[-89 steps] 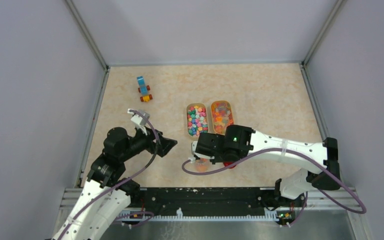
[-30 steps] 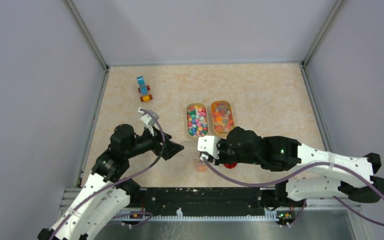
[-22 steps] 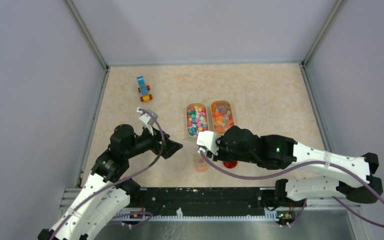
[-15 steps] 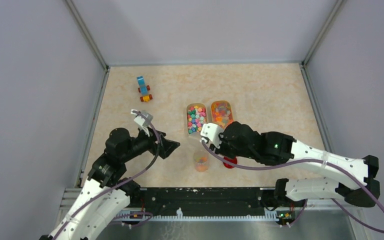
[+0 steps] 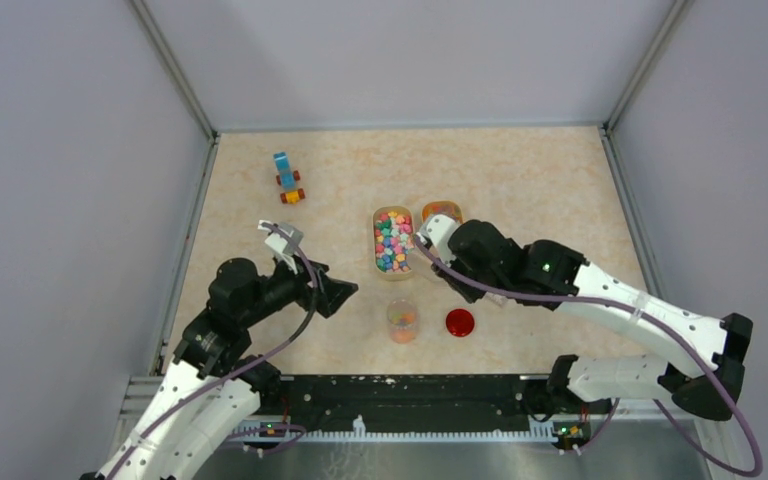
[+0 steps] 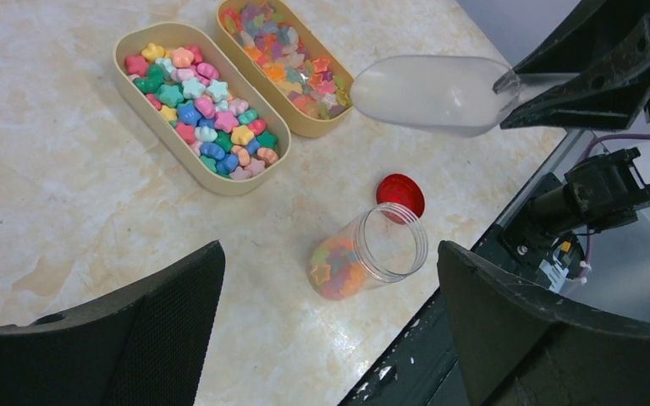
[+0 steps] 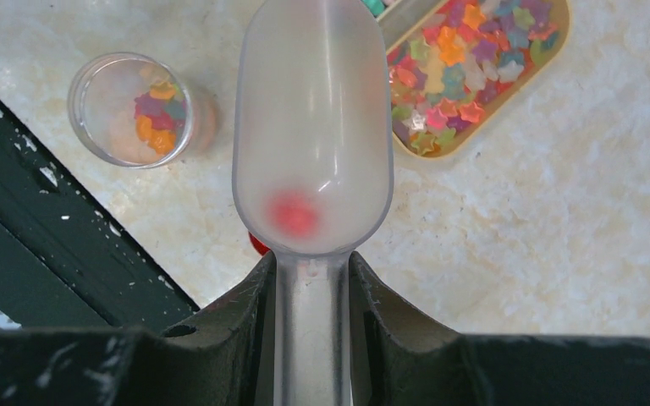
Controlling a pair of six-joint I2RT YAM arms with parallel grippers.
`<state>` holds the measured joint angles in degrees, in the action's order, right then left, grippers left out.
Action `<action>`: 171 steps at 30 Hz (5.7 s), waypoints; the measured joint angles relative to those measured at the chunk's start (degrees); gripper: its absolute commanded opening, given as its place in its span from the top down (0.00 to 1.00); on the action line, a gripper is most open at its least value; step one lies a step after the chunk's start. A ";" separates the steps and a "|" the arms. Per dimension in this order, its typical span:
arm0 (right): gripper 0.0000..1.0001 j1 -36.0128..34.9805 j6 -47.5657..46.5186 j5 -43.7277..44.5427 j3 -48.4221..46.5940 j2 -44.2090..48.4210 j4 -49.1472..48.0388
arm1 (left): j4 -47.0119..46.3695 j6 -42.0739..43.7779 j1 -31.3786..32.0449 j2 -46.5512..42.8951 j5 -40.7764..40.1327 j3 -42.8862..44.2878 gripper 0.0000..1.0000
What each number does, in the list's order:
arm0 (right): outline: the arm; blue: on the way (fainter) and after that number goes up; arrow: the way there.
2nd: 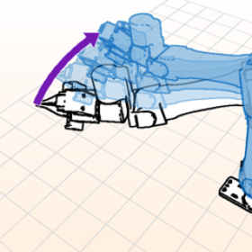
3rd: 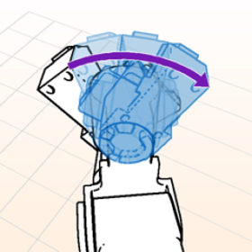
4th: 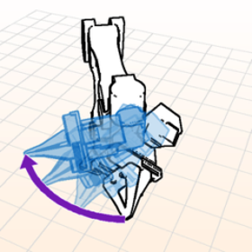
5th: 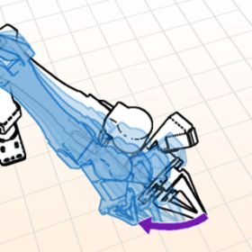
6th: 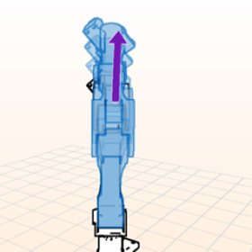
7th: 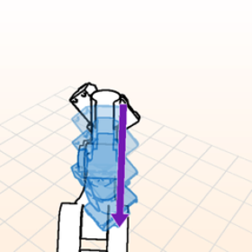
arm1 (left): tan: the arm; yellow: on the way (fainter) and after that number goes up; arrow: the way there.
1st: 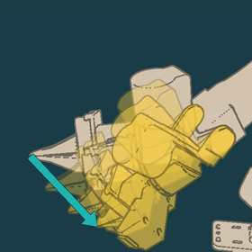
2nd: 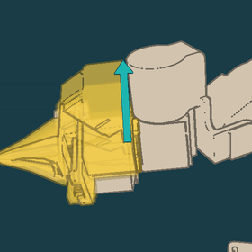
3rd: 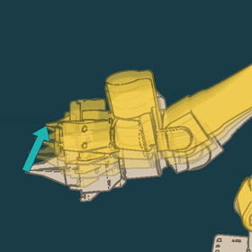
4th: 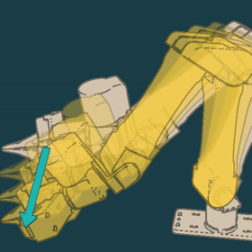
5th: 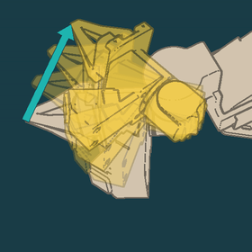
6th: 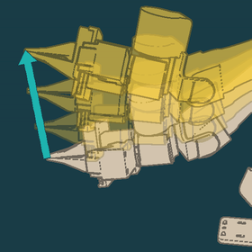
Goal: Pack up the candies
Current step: Scoop the fake candies from the storage box, then place the fake candies in the packing bottle.
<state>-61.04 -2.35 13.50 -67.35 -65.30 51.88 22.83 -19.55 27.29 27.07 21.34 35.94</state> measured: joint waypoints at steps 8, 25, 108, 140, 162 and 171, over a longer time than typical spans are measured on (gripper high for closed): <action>1.00 5.68 5.11 -0.13 -4.48 -2.01 6.05 | 0.37 0.09 0.42 0.81 0.02 0.00 0.01; 1.00 13.81 10.21 -3.91 -12.35 -14.62 17.16 | 0.39 0.07 0.59 -0.35 0.35 0.00 0.01; 1.00 24.90 11.56 -2.89 -18.71 -47.43 0.26 | 0.35 0.26 2.45 -1.42 0.79 0.00 0.01; 1.00 24.83 9.40 -3.23 -4.46 -25.55 -6.45 | 0.37 0.24 2.45 0.20 -0.04 0.00 0.01; 1.00 9.16 -9.33 -10.29 3.63 -5.64 -6.14 | 0.39 0.22 2.45 0.20 -1.33 0.00 0.01; 1.00 -0.83 -16.52 -12.22 4.02 -4.17 -5.29 | 0.37 0.22 2.45 0.17 -1.18 0.00 0.01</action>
<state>-61.87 -18.87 1.28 -63.33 -69.47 46.59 23.20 -19.33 29.74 27.24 20.16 35.94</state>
